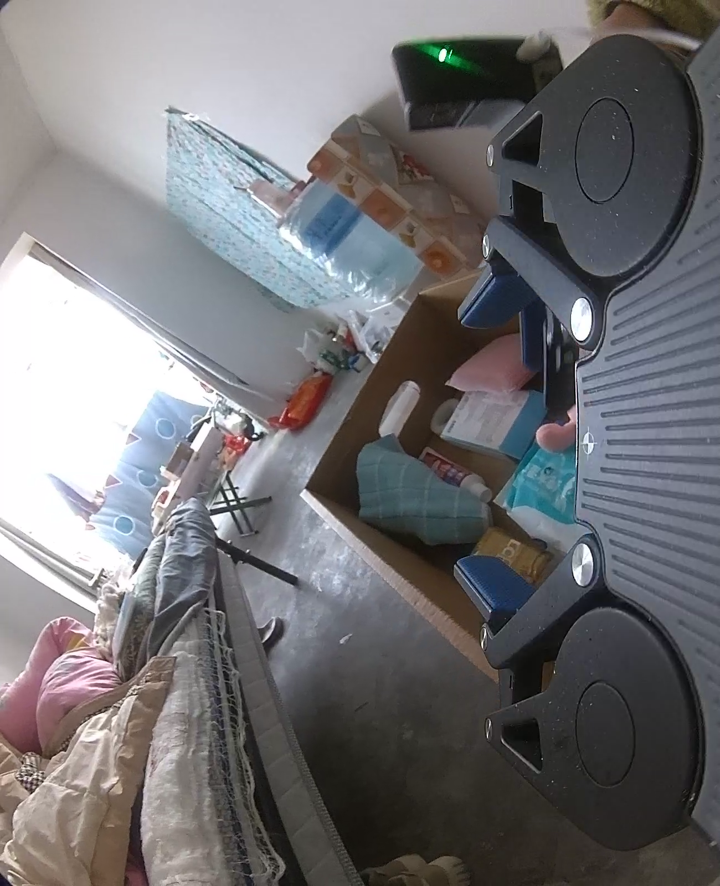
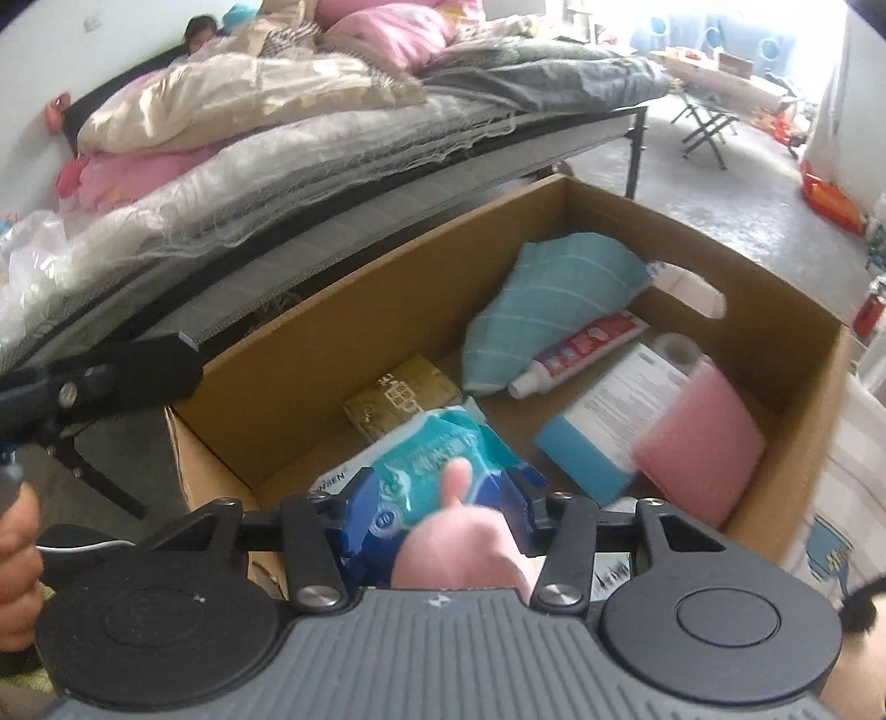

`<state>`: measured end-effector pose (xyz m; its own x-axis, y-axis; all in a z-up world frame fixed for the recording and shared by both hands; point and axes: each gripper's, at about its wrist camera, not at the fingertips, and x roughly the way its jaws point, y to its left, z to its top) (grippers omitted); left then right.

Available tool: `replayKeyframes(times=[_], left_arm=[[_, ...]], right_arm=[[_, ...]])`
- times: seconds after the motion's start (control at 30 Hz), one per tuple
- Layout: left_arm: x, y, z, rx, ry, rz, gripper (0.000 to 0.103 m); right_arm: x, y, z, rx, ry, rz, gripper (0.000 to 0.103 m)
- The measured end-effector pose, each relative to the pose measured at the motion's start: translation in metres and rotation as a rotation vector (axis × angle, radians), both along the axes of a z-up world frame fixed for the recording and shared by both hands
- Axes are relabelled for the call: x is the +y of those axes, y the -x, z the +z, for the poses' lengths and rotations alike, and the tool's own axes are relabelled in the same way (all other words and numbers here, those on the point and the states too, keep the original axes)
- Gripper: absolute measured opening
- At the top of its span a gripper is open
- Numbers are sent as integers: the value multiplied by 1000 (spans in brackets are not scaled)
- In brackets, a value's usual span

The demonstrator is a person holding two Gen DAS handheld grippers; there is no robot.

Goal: Organize soft objects
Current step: 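Lower the yogurt cup and pink pig into the box and open both grippers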

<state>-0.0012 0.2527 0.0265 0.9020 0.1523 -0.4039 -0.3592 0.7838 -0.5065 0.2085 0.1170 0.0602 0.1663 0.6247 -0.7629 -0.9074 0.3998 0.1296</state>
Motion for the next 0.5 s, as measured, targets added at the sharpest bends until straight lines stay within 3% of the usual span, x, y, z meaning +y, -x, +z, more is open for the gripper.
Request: replayKeyframes(times=[0.13, 0.2, 0.3, 0.5], left_arm=[[3, -1, -2, 12, 9, -6, 90], [4, -1, -2, 9, 13, -9, 90], [6, -2, -3, 10, 16, -10, 90], [3, -7, -4, 31, 20, -14, 90]], right_arm=[[14, 2, -20, -10, 127, 20, 50], [11, 5, -20, -49, 162, 21, 51], [1, 2, -21, -40, 214, -13, 51], [3, -11, -28, -2, 209, -60, 56]])
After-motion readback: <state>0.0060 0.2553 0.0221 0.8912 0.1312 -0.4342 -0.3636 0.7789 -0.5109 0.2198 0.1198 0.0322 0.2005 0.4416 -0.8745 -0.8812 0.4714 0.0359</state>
